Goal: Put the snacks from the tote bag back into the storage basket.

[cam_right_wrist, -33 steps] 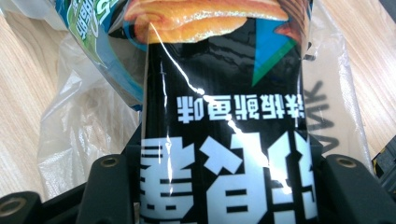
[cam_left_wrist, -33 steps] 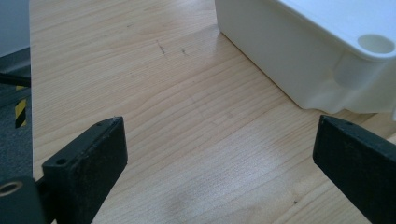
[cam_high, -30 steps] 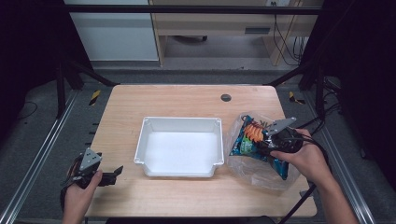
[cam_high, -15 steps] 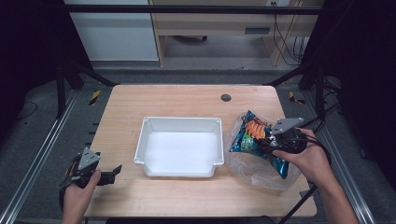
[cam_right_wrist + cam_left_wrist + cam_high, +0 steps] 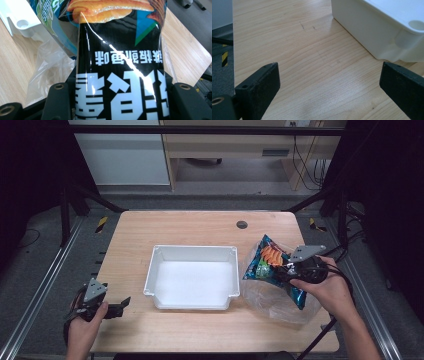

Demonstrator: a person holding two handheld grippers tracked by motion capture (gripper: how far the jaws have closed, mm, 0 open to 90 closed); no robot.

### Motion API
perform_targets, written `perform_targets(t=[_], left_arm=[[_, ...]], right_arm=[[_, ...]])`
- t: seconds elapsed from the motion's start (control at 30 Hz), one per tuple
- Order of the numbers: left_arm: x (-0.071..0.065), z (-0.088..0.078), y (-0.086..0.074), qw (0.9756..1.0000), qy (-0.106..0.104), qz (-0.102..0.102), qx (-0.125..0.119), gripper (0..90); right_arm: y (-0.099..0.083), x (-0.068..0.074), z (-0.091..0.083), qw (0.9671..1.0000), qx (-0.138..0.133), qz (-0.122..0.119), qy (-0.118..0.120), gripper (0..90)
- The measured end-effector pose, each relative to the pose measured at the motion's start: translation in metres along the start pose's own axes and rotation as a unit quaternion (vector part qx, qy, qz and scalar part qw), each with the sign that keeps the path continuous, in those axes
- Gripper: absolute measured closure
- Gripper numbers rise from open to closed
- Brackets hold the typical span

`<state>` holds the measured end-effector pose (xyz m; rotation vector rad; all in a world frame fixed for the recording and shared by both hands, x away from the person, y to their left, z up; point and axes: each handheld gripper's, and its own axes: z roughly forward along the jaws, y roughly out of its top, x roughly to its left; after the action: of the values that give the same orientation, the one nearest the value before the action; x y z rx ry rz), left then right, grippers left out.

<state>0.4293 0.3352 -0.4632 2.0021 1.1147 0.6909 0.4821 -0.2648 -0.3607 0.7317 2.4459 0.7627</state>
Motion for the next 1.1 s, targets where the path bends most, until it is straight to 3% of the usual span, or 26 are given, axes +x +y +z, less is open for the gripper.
perform_targets(t=[1.1], left_arm=[[-0.0003, -0.0003, 0.0004, 1.0, 0.0, 0.001, -0.001, 2.7]], right_arm=[[0.0085, 0.0024, -0.0063, 0.999, -0.038, 0.012, -0.021, 43.4]])
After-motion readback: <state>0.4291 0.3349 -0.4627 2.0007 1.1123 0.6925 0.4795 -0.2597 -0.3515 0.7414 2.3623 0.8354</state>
